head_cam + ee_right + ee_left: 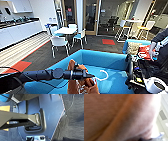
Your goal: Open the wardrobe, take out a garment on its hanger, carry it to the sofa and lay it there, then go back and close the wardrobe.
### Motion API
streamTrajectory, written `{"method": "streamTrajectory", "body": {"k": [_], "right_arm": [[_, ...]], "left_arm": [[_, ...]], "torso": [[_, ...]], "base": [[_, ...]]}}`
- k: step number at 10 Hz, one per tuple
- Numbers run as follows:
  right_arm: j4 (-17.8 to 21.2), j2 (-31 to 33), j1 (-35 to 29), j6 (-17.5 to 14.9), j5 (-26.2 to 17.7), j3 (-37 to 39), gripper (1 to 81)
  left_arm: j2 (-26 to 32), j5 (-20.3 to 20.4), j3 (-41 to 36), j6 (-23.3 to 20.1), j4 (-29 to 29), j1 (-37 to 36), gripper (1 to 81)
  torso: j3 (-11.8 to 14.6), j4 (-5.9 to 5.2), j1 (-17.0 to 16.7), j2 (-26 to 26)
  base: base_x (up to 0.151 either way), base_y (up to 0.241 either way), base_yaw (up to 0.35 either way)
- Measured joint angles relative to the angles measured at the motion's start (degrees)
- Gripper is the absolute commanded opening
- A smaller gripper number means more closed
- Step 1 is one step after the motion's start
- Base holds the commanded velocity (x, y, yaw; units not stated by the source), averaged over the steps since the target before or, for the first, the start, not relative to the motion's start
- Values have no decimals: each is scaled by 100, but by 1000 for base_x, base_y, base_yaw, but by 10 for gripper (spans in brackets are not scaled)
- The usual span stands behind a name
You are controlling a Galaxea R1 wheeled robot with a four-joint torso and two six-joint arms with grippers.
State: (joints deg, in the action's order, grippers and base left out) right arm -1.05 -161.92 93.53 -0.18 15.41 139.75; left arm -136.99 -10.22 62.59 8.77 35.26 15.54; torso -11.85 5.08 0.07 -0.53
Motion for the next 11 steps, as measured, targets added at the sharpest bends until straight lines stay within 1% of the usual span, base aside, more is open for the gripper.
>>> {"method": "streamTrajectory", "body": {"k": [5,6,9,10,11], "right_arm": [[0,0,18,0,-17,-1,811],[0,0,-4,-2,-4,-17,811],[0,-2,-20,-9,-9,-113,811],[0,0,-43,-11,-4,-113,811],[1,-2,-105,-15,13,-116,811]], "left_arm": [[0,24,0,2,0,2,10],[-20,129,0,2,2,-4,10],[-190,358,11,88,10,-435,10],[-277,363,56,226,10,-605,10],[-400,383,116,379,11,-924,10]], "torso": [[-2,0,2,5],[-37,0,2,5],[-424,0,4,5],[-453,0,6,9],[-490,0,6,9]], "base": [[0,0,0],[0,0,0],[0,0,0],[0,0,0],[0,0,0]]}}
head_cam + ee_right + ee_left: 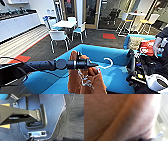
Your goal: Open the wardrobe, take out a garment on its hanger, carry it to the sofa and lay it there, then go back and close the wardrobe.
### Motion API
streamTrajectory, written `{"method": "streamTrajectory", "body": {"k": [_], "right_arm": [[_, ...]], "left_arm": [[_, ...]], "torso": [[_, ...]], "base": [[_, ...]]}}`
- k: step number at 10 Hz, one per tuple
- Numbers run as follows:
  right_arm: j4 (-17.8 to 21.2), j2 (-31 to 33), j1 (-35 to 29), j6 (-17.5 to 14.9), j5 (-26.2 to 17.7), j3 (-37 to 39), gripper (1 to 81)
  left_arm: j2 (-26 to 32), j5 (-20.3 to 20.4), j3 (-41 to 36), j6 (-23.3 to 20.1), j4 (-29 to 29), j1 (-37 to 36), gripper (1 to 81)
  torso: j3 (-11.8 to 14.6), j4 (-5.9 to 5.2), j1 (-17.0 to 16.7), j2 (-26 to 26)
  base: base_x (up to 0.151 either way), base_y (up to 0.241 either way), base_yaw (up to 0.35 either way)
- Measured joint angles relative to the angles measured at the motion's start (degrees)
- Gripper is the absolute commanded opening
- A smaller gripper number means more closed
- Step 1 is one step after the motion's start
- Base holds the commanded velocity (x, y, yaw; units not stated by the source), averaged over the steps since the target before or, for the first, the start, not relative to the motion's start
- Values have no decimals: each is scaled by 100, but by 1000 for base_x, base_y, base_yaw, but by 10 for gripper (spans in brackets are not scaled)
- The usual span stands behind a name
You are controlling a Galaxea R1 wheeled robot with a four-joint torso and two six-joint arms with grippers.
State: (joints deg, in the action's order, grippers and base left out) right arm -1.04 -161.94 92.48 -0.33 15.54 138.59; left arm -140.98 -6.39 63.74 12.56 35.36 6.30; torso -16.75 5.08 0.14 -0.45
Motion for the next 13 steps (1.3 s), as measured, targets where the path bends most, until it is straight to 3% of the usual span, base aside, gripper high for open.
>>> {"method": "streamTrajectory", "body": {"k": [7,13], "right_arm": [[0,-127,-94,-2,-11,0,811],[2,-127,-118,-2,-13,0,811]], "left_arm": [[-1226,30,1665,1009,41,-1253,10],[-2275,-171,3515,1282,40,-1228,10]], "torso": [[11,0,0,0],[7,-22,0,0]], "base": [[0,0,0],[0,0,0]]}}
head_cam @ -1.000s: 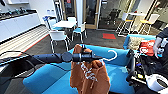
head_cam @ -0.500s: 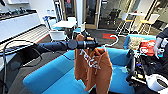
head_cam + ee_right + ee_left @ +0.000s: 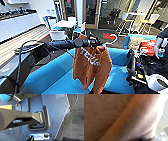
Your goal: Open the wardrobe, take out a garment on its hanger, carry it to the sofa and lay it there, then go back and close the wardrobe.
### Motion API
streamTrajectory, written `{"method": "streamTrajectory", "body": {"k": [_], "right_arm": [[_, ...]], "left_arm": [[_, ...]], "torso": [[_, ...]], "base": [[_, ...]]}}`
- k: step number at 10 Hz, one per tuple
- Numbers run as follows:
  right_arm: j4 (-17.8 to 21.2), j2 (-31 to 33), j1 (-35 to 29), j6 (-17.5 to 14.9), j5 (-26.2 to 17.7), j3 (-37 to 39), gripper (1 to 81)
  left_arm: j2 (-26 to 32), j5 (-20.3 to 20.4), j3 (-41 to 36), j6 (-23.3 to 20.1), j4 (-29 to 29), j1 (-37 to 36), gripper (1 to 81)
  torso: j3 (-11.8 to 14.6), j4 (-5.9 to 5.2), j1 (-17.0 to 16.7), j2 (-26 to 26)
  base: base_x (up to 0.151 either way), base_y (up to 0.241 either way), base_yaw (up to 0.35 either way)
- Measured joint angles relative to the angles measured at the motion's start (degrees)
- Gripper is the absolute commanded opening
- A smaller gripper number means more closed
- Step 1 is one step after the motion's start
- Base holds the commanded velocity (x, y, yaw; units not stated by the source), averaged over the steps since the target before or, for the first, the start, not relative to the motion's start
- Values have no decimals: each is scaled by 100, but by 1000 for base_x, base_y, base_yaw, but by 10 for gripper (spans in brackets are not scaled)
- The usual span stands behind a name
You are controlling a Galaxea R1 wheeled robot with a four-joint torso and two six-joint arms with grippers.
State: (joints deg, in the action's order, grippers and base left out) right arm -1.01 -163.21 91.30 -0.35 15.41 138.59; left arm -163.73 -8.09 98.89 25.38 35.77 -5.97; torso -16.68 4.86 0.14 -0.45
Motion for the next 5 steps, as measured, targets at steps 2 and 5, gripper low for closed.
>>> {"method": "streamTrajectory", "body": {"k": [2,5], "right_arm": [[-2,0,21,0,-1,0,811],[0,-18,-37,0,18,18,811]], "left_arm": [[-377,-183,469,46,-2,215,10],[-791,-358,1009,66,-115,600,10]], "torso": [[0,-253,0,0],[-2,-653,0,0]], "base": [[0,0,0],[0,0,0]]}}
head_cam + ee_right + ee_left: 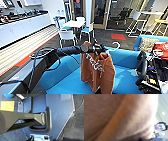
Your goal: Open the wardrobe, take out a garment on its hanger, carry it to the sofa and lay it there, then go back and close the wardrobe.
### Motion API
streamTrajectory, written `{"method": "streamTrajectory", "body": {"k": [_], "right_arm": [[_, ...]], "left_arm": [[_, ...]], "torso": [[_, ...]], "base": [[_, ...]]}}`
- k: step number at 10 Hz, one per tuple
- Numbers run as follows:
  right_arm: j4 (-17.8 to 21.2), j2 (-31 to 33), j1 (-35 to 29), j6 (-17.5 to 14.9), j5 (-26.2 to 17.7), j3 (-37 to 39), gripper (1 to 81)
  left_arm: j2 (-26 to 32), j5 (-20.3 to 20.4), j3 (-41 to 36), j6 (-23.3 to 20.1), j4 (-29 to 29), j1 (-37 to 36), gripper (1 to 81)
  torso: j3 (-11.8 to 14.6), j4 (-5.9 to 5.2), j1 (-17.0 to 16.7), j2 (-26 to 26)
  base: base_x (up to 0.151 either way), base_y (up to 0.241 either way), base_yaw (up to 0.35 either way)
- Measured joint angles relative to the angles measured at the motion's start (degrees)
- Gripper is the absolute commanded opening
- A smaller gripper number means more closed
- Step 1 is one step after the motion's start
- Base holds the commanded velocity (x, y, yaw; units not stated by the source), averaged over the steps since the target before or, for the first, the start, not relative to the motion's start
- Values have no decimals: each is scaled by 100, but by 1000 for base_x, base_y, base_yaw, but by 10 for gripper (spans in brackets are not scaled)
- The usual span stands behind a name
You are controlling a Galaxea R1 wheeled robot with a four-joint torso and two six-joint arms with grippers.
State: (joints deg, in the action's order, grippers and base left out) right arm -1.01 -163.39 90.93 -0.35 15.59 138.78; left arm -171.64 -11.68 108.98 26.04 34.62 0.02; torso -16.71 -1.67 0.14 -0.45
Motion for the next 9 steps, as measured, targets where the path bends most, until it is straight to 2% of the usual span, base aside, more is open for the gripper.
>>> {"method": "streamTrajectory", "body": {"k": [5,9], "right_arm": [[0,-65,63,-2,-2,9,811],[0,-72,68,-2,-5,11,811]], "left_arm": [[-575,-238,1430,0,-338,372,10],[-739,-424,2249,0,-579,505,10]], "torso": [[0,0,0,0],[0,0,0,0]], "base": [[0,0,0],[0,0,0]]}}
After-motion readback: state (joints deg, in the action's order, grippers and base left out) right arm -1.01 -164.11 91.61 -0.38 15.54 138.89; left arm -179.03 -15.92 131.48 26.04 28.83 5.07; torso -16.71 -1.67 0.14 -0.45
